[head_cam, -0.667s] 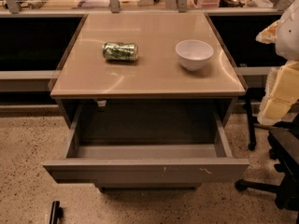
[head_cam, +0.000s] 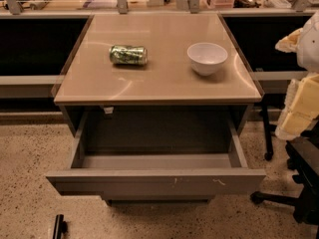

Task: Close top drawer

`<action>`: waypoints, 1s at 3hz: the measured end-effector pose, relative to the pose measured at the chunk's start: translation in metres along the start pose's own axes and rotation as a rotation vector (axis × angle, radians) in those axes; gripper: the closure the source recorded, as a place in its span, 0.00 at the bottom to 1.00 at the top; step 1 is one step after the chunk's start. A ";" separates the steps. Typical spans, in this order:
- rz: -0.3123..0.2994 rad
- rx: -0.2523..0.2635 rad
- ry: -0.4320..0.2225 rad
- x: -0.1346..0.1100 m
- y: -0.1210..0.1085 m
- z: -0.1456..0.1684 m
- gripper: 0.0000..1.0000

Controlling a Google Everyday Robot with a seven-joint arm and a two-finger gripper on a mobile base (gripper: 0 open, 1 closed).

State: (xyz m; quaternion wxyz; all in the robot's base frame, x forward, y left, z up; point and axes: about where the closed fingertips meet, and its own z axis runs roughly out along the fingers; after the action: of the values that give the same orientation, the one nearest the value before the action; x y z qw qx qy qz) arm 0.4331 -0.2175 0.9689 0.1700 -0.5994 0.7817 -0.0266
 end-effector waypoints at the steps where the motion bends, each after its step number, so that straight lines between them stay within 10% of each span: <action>1: 0.009 -0.012 -0.083 0.009 0.023 0.023 0.00; 2: 0.146 -0.057 -0.270 0.042 0.074 0.095 0.01; 3: 0.247 -0.027 -0.298 0.060 0.087 0.098 0.22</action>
Offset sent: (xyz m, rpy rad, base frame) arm -0.0825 -0.0150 -0.2794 0.7011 0.0191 -0.3025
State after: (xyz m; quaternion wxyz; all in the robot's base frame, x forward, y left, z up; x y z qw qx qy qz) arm 0.3678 -0.2337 0.8416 0.2778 -0.4983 0.8159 0.0939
